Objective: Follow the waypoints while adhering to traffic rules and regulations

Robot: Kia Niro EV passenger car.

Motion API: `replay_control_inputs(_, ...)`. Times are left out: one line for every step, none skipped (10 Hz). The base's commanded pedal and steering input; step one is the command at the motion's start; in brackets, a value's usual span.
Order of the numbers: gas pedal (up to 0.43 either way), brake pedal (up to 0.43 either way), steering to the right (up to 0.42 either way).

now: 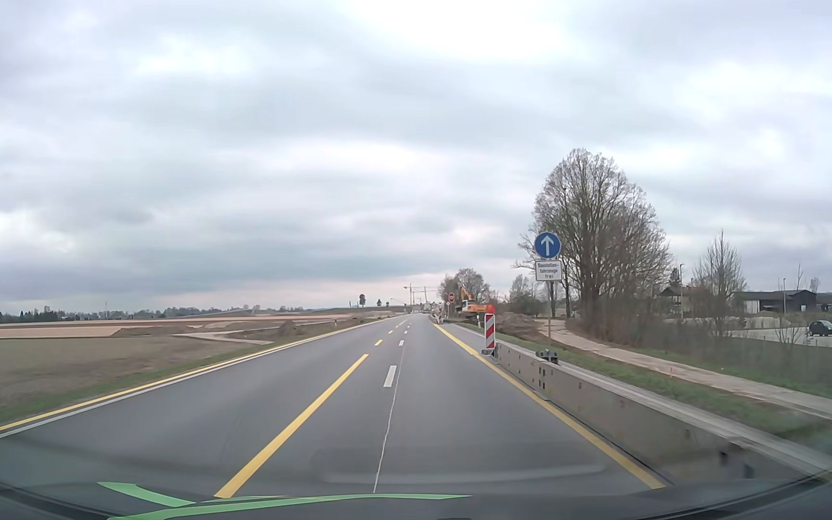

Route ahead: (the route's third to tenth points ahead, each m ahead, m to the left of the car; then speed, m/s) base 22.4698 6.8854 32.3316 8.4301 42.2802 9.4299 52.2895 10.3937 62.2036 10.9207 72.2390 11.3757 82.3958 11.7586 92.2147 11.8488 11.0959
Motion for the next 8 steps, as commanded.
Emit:
replay_control_inputs(0.087, 0.000, 0.001)
replay_control_inputs(0.087, 0.000, 0.001)
replay_control_inputs(0.087, 0.000, 0.001)
replay_control_inputs(0.087, 0.000, 0.001)
replay_control_inputs(0.087, 0.000, 0.001)
replay_control_inputs(0.087, 0.000, 0.001)
replay_control_inputs(0.079, 0.000, 0.001)
replay_control_inputs(0.079, 0.000, 0.001)
